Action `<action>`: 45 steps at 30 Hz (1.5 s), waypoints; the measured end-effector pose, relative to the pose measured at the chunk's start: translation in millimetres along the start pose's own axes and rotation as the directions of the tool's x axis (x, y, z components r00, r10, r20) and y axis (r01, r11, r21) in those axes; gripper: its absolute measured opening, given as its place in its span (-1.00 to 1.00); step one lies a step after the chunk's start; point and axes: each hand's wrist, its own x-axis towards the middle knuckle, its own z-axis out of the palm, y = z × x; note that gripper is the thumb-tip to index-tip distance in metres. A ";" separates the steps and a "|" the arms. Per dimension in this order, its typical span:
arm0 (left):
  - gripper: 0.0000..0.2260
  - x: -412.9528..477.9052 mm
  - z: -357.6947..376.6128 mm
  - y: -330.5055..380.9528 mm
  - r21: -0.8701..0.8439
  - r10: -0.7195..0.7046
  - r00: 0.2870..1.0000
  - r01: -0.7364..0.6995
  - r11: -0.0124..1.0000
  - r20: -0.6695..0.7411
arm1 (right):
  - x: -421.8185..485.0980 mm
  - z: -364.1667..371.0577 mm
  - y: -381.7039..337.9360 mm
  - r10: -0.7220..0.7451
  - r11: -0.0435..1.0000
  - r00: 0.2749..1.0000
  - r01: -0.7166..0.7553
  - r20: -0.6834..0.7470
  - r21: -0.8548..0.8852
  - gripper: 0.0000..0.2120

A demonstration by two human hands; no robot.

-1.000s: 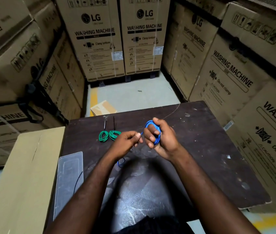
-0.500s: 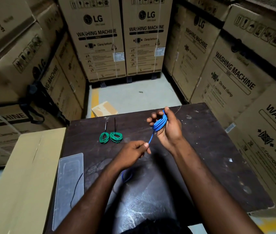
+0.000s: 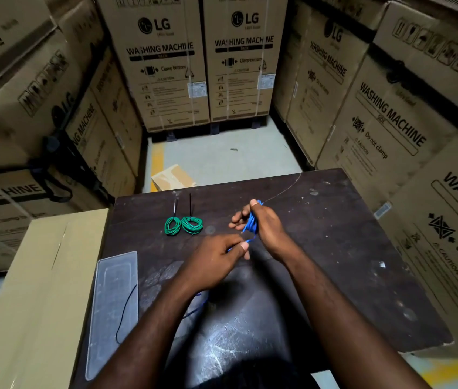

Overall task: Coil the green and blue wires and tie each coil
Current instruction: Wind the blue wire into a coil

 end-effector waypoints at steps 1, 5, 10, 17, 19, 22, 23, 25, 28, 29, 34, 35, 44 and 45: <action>-0.76 0.4 -1.3 1.7 -0.009 -0.004 1.000 0.003 1.000 -0.028 | -0.6 -0.1 2.6 0.006 0.999 1.000 -0.005 0.021 -0.040 -0.62; -0.79 4.3 -4.6 1.7 -0.025 -0.032 0.994 0.030 0.999 -0.105 | -0.9 -1.8 16.4 -0.010 0.975 0.998 0.022 0.057 -0.219 -0.65; -0.82 11.0 -16.9 0.3 -0.054 -0.050 0.991 0.043 0.998 -0.126 | -13.1 -4.0 13.1 -0.029 0.909 0.996 0.063 0.089 -0.413 -0.59; -0.90 25.7 -43.9 -5.7 0.094 -0.049 0.963 0.077 0.993 -0.266 | -25.3 12.3 21.8 0.149 0.958 0.956 -0.076 0.254 -0.277 -0.33; -0.92 30.8 -46.1 -12.8 0.115 -0.063 0.961 0.097 0.989 -0.269 | -30.0 14.8 18.7 0.145 0.969 0.941 -0.072 0.305 -0.237 -0.38; -0.89 36.4 -44.5 -23.7 0.110 -0.103 0.963 0.134 0.985 -0.247 | -34.9 17.4 10.9 0.111 0.984 0.928 -0.054 0.355 -0.168 -0.43; -0.87 37.7 -43.1 -27.7 0.106 -0.117 0.966 0.145 0.984 -0.231 | -36.4 17.8 7.5 0.104 0.987 0.926 -0.052 0.364 -0.149 -0.44; -0.82 38.2 -40.0 -34.2 0.114 -0.131 0.971 0.156 0.981 -0.200 | -39.7 19.1 2.0 0.080 0.993 0.926 -0.042 0.369 -0.110 -0.45; -0.77 36.2 -33.9 -44.0 0.092 -0.133 0.977 0.150 0.984 -0.167 | -41.7 20.5 0.3 0.059 0.996 0.938 -0.034 0.341 -0.078 -0.46; -0.76 35.4 -30.8 -46.3 0.076 -0.129 0.979 0.142 0.987 -0.160 | -42.5 20.8 -0.1 0.058 0.998 0.943 -0.042 0.327 -0.056 -0.47; -0.63 33.3 -13.4 -54.5 0.084 -0.123 0.982 0.136 0.987 -0.142 | -38.2 20.7 -5.4 0.021 0.993 0.966 -0.051 0.259 0.111 -0.49; -0.58 32.8 -10.9 -54.3 0.103 -0.125 0.982 0.141 0.985 -0.143 | -36.3 20.0 -6.4 0.020 0.989 0.970 -0.055 0.243 0.139 -0.49; -0.62 25.1 9.4 -49.0 0.100 -0.183 0.972 0.199 0.975 -0.148 | -16.3 13.7 -20.2 0.007 0.897 0.991 -0.065 0.133 0.436 -0.52; -0.62 23.5 12.7 -48.5 0.114 -0.178 0.972 0.196 0.974 -0.154 | -13.5 13.3 -22.2 0.009 0.891 0.995 -0.055 0.103 0.451 -0.52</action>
